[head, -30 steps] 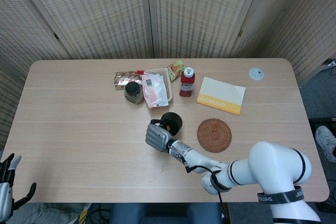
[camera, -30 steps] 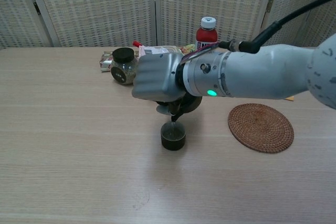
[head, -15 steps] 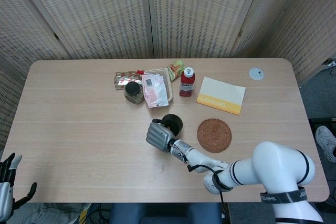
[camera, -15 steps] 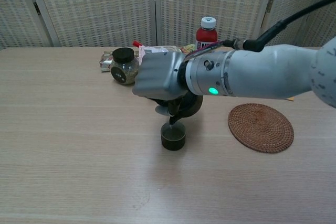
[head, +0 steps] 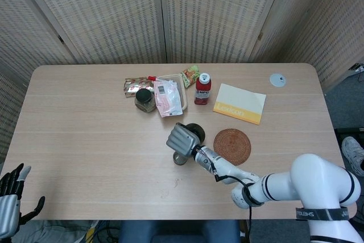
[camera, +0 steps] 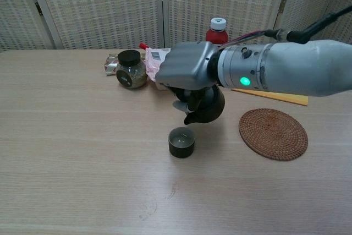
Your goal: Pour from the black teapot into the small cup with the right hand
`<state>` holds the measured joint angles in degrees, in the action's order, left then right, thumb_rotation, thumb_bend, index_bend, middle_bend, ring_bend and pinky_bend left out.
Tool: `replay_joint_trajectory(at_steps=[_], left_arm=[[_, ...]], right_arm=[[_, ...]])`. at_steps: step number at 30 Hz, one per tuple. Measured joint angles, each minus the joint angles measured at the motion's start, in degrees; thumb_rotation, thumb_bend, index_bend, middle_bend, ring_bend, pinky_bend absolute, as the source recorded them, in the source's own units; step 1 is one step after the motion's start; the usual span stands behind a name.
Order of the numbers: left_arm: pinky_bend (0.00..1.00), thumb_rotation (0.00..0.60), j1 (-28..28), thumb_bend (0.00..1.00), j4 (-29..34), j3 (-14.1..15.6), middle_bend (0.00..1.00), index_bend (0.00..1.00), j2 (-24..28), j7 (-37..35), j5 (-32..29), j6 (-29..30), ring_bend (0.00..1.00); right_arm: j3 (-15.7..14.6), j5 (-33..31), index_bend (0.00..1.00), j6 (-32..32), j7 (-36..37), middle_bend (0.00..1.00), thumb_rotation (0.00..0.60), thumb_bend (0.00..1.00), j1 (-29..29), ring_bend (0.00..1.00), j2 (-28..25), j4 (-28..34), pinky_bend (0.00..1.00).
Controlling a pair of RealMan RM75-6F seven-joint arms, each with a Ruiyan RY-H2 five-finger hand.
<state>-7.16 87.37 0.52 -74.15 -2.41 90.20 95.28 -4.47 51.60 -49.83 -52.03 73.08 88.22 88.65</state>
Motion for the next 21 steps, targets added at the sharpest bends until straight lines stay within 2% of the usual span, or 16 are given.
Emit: replay_joint_trajectory(at_steps=[6,13,21], left_arm=[[0.00,0.600,0.9,0.33,1.9,0.0,0.00,0.00,0.7,1.9,0.7,-0.7,0.00],[0.00,0.600,2.0,0.33,3.1,0.2,0.00,0.00,0.5,3.3,1.3,-2.2,0.00],[0.00,0.600,2.7,0.33,3.6,0.5,0.00,0.00,0.2,4.0,1.5,-3.0,0.00]], right_arm=[[1.4,1.3,1.00,-1.0,8.0,1.00,0.406,0.51,-3.7,0.99,-3.3,1.2,0.56],[3.3,2.6,1.00,-1.3,20.8,1.00,0.405,0.51,-9.5,0.99,-9.2,3.7,0.56],[3.6,7.0,1.00,-1.7,29.9,1.00,0.406,0.50,-16.4,0.99,-14.5,3.6,0.56]])
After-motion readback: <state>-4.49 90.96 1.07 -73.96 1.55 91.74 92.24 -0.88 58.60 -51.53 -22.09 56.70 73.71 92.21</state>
